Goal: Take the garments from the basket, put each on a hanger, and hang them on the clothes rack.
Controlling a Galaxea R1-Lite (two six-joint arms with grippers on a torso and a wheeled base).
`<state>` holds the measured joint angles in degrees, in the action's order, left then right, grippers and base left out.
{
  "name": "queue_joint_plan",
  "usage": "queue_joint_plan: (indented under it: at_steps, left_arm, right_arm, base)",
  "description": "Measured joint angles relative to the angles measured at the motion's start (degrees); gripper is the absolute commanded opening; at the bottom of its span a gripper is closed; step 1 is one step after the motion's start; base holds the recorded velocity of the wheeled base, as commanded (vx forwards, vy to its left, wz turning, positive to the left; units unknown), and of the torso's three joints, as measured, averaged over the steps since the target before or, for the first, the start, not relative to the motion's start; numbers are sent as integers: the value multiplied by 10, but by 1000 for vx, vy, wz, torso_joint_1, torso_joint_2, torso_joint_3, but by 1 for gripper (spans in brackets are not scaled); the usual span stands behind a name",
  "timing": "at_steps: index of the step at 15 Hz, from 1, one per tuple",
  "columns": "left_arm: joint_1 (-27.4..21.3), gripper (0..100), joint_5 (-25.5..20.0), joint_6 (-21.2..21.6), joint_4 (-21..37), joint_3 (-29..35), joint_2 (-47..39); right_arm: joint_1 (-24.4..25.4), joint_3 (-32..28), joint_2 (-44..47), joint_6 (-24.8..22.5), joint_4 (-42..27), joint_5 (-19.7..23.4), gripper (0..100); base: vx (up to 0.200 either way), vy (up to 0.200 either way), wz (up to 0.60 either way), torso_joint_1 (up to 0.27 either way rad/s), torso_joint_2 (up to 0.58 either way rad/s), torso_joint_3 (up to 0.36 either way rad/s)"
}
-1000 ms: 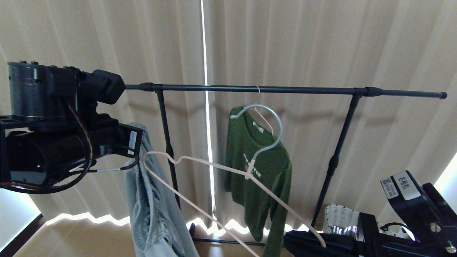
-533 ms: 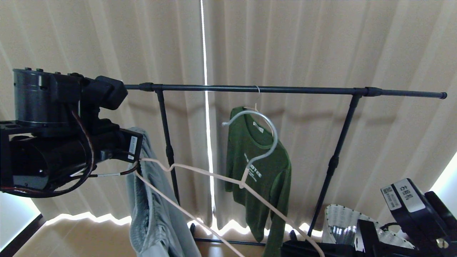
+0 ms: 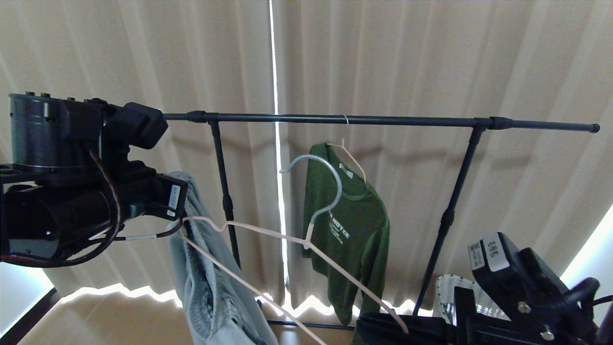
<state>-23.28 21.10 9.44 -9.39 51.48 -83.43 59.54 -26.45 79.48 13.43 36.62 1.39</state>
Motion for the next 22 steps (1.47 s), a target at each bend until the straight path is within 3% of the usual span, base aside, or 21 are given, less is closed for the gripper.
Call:
queue_joint_plan:
  at_steps: [6,10,16,19,22]
  left_arm:
    - [3,0,38,6,-1,-14,14]
    - [12,0,108,9,1,-15,13]
    - [19,0,114,39,10,-17,15]
    - [14,0,113,38,78,-7,24]
    - [7,0,113,25,97,17,31]
  right_arm:
    - [-33,-45,44,37,0,-29,0]
    - [-35,-50,57,42,0,-50,0]
    - [-35,-63,74,44,-1,-65,0]
    - [-37,-96,96,44,-5,-66,0]
    - [-36,-120,123,43,-5,-65,0]
  base:
    - [0,0,0,0,0,0]
    - [0,0,0,0,0,0]
    - [0,0,0,0,0,0]
    - [0,0,0,0,0,0]
    - [0,0,0,0,0,0]
